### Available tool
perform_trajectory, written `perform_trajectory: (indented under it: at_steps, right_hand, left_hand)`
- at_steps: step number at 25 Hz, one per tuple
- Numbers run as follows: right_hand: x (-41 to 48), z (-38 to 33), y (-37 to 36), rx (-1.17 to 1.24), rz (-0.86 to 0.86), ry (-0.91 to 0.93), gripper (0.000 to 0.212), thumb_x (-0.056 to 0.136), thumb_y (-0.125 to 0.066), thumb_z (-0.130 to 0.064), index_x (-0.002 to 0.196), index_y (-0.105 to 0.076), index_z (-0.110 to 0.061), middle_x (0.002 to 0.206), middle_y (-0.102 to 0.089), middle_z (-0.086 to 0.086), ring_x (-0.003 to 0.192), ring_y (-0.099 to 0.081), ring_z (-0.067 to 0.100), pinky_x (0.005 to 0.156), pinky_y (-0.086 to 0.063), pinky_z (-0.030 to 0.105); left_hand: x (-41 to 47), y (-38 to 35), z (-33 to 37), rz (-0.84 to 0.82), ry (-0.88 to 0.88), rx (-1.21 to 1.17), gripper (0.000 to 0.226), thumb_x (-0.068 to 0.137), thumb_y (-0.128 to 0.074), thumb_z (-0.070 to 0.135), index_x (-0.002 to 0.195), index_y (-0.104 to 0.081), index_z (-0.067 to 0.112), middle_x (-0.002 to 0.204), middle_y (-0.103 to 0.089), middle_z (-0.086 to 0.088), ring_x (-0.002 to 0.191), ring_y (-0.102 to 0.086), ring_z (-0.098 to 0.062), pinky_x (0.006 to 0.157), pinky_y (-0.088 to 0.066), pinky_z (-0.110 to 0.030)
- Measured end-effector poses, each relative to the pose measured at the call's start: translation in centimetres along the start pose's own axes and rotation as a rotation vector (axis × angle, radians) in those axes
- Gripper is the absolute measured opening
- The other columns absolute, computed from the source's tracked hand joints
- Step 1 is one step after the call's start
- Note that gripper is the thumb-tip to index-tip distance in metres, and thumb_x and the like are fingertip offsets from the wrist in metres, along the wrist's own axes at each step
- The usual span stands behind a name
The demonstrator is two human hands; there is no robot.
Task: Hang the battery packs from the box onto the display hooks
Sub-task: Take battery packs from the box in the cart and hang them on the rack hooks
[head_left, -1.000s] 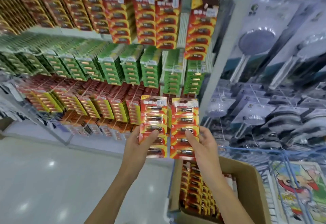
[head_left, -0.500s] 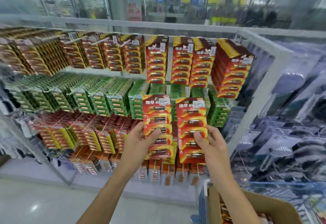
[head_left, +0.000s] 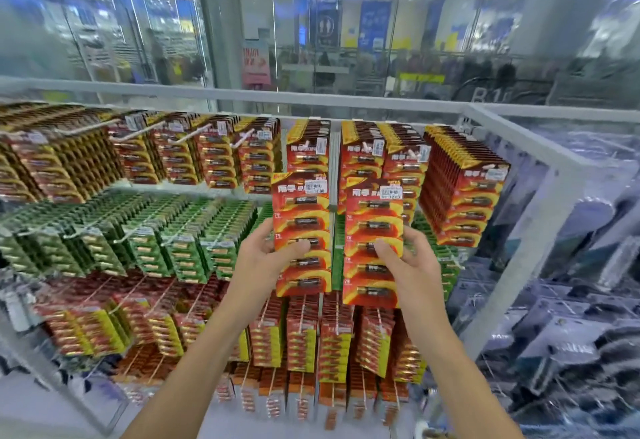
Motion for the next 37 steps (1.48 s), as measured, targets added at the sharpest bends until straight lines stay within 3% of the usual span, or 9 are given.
perform_trajectory:
  at_steps: [5,10,14,16,21,25,29,32,37]
  right_hand:
    - [5.4,-1.3,-0.4,-0.027,-0.026,0.074,0.037,0.095,-0.070,-0.031,0.131,-0.058,-0.027,0.114,-0.077,0.000,0.099,-0.076,0.020,0.079,-0.063,0.043]
    - [8.3,-0.9,-0.6,-0.056,-0.020,0.075,0.036,0.093,-0.070,-0.036,0.127,-0.060,-0.032,0.117,-0.075,-0.001,0.103,-0.075,0.022,0.088,-0.061,0.052]
    - [9.3,0.0,-1.1,-0.028,0.001,0.049,0.032,0.098,-0.067,-0.026,0.129,-0.058,-0.027,0.110,-0.078,0.000,0.093,-0.077,0.019,0.067,-0.063,0.034]
    - [9.6,0.6,-1.2,-0.026,0.021,0.037,0.030,0.097,-0.067,-0.027,0.126,-0.059,-0.031,0.110,-0.078,0.000,0.093,-0.077,0.020,0.067,-0.062,0.032]
    - [9.7,1.0,-1.7,-0.032,0.089,0.035,0.056,0.081,-0.075,-0.051,0.131,-0.058,-0.034,0.126,-0.072,-0.001,0.117,-0.069,0.025,0.092,-0.060,0.052]
    - [9.9,1.2,-1.6,-0.037,0.099,0.053,0.040,0.091,-0.072,-0.041,0.129,-0.060,-0.033,0.124,-0.072,-0.005,0.118,-0.068,0.017,0.100,-0.057,0.047]
    - [9.9,1.3,-1.6,-0.036,0.089,0.053,0.040,0.096,-0.069,-0.031,0.133,-0.058,-0.023,0.119,-0.072,-0.005,0.105,-0.071,0.002,0.079,-0.059,0.021]
    - [9.8,1.4,-1.5,0.009,0.086,0.021,0.029,0.100,-0.063,-0.016,0.128,-0.055,-0.015,0.102,-0.070,-0.008,0.073,-0.068,-0.015,0.056,-0.051,0.007]
    - [9.5,1.2,-2.1,0.025,0.085,0.029,0.033,0.100,-0.063,-0.016,0.132,-0.055,-0.015,0.102,-0.068,-0.013,0.071,-0.067,-0.017,0.054,-0.050,0.007]
  left_hand:
    - [5.3,0.7,1.1,0.029,-0.026,0.005,0.041,0.088,-0.074,0.006,0.126,-0.065,0.019,0.107,-0.080,-0.005,0.096,-0.078,-0.027,0.077,-0.065,-0.046]
    - [8.8,1.7,0.6,0.045,-0.025,0.003,0.039,0.089,-0.074,0.004,0.124,-0.065,0.018,0.105,-0.080,-0.004,0.093,-0.078,-0.026,0.070,-0.065,-0.039]
    - [10.1,1.9,-0.2,0.021,-0.011,0.003,0.041,0.088,-0.075,0.005,0.126,-0.063,0.014,0.105,-0.080,-0.003,0.095,-0.078,-0.024,0.072,-0.065,-0.038]
    - [10.6,1.9,-0.5,-0.003,-0.021,-0.006,0.043,0.087,-0.075,0.004,0.127,-0.063,0.013,0.106,-0.080,-0.003,0.095,-0.078,-0.023,0.071,-0.064,-0.036]
    - [10.7,2.0,-0.7,-0.033,-0.038,-0.006,0.040,0.088,-0.072,0.001,0.125,-0.063,0.014,0.105,-0.080,-0.003,0.095,-0.078,-0.023,0.071,-0.065,-0.036]
    - [10.5,1.9,-0.8,-0.061,-0.058,0.020,0.039,0.089,-0.072,0.001,0.124,-0.063,0.016,0.106,-0.080,-0.003,0.096,-0.078,-0.023,0.072,-0.065,-0.037]
    - [10.6,1.9,-0.8,-0.070,-0.054,0.021,0.039,0.091,-0.072,0.004,0.125,-0.062,0.020,0.110,-0.079,-0.004,0.099,-0.077,-0.026,0.076,-0.065,-0.042]
    - [10.7,1.9,-0.9,-0.063,-0.060,0.015,0.042,0.091,-0.072,0.004,0.129,-0.060,0.020,0.110,-0.079,-0.002,0.100,-0.077,-0.025,0.076,-0.065,-0.042]
    - [11.0,1.9,-1.0,-0.037,-0.090,0.077,0.051,0.090,-0.077,0.017,0.136,-0.056,0.022,0.118,-0.076,0.002,0.108,-0.074,-0.023,0.082,-0.063,-0.043]
Point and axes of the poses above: each hand's wrist, its own x-axis towards the middle knuckle, its own y-axis out of the back of the hand, z = x × y, the point moved 4 cm from there along x, towards the middle knuckle
